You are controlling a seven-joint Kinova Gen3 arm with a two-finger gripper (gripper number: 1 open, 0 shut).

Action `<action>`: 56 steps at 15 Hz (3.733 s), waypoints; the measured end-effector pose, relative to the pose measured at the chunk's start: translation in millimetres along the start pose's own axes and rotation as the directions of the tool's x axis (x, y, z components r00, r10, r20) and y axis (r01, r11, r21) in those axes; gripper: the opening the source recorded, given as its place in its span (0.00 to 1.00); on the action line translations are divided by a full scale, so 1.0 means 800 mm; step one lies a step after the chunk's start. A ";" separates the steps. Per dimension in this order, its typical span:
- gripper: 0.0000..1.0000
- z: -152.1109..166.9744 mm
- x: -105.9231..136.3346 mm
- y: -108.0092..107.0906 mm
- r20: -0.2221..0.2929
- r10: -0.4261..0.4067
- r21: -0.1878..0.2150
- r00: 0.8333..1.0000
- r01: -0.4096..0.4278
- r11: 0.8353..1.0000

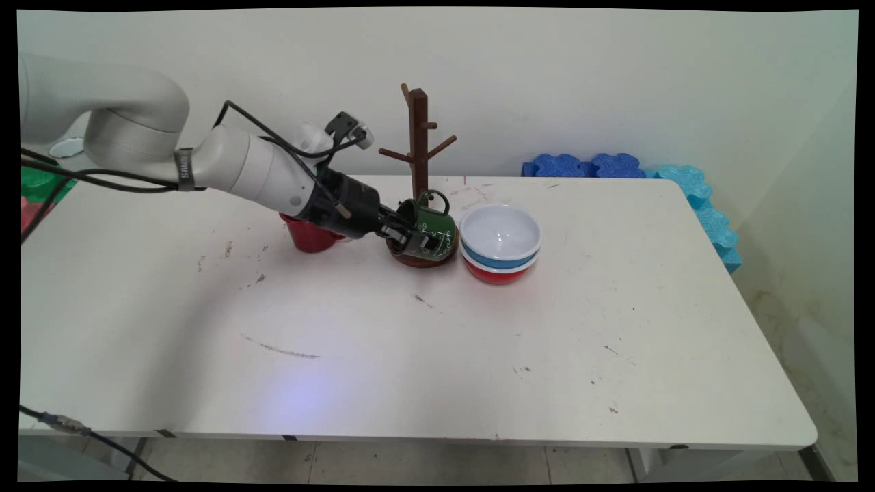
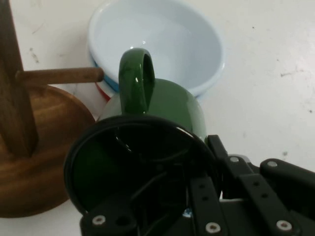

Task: Place the picked object on the table

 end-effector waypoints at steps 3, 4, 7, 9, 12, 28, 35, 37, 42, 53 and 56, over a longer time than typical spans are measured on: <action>0.00 -0.013 -0.002 0.002 0.016 0.045 0.000 0.999 -0.045 0.999; 0.00 -0.019 -0.003 0.002 0.022 0.060 0.002 0.998 -0.060 0.998; 0.00 -0.034 -0.006 0.002 0.041 0.104 0.007 0.994 -0.105 0.994; 0.00 -0.045 -0.008 0.002 0.057 0.135 0.012 0.989 -0.135 0.991; 0.00 -0.062 -0.012 0.000 0.087 0.183 0.018 0.979 -0.186 0.982; 0.00 -0.117 -0.038 -0.010 0.295 0.400 0.038 0.868 -0.429 0.902; 0.00 -0.117 -0.046 -0.008 0.377 0.436 0.048 0.817 -0.488 0.872; 0.00 -0.116 -0.048 -0.009 0.400 0.439 0.053 0.805 -0.498 0.866; 0.00 -0.112 -0.054 -0.013 0.458 0.430 0.071 0.778 -0.514 0.855; 0.00 -0.102 -0.065 -0.020 0.535 0.398 0.093 0.745 -0.521 0.849; 0.00 -0.100 -0.066 -0.023 0.547 0.391 0.098 0.741 -0.520 0.849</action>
